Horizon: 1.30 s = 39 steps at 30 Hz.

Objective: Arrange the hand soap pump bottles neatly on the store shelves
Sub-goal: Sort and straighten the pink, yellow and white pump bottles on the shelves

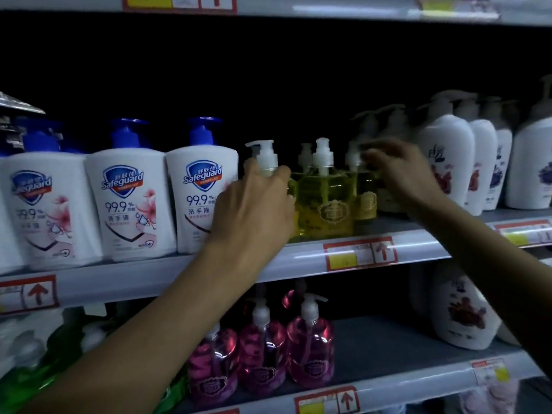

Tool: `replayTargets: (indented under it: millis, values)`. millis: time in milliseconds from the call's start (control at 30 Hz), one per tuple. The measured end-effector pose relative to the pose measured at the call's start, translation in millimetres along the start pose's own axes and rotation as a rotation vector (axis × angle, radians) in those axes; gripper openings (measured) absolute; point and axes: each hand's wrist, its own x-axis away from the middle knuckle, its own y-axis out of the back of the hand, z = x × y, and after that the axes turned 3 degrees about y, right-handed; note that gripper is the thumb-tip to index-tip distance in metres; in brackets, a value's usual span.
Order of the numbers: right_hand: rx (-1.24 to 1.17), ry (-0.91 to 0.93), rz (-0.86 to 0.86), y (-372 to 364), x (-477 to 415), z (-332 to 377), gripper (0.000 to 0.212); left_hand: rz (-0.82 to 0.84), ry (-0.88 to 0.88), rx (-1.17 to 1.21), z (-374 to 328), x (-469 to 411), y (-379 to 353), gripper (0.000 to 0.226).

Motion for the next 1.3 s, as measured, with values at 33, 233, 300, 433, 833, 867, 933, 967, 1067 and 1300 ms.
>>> replayTargets:
  millis: [33, 233, 300, 433, 833, 867, 933, 967, 1067, 1300]
  values:
    - [0.045, 0.023, -0.141, 5, -8, -6, 0.029, -0.033, -0.033, -0.018, -5, 3, 1, 0.039]
    - [0.3, -0.041, 0.086, -11, -31, -28, 0.041, 0.025, -0.142, -0.099, -28, -14, -14, 0.054]
    - [0.293, 0.013, 0.101, -15, -32, -33, 0.045, 0.056, -0.127, -0.166, -35, -20, -19, 0.06]
    - [0.476, 0.122, 0.275, -24, -25, -40, 0.067, 0.171, -0.13, -0.155, -50, -25, -29, 0.066]
    - [0.656, 0.119, 0.315, -11, -7, -29, 0.055, 0.163, -0.102, -0.069, -57, -10, -33, 0.057]
    - [0.682, 0.158, 0.226, -10, 2, -27, 0.049, 0.144, -0.105, -0.061, -57, -3, -31, 0.055]
    - [0.723, 0.227, -0.033, -11, 33, -21, 0.038, 0.035, -0.149, -0.031, -58, 20, -24, 0.045]
    - [0.721, 0.275, -0.146, -13, 56, -17, 0.033, -0.028, -0.184, 0.005, -59, 34, -20, 0.04]
    - [0.612, 0.45, -0.221, -21, 144, -12, 0.016, -0.079, -0.293, 0.136, -67, 91, -27, 0.025]
    - [0.755, -0.127, 0.972, -29, 288, -141, 0.017, 0.799, -0.306, 0.205, -78, 244, -153, 0.014]
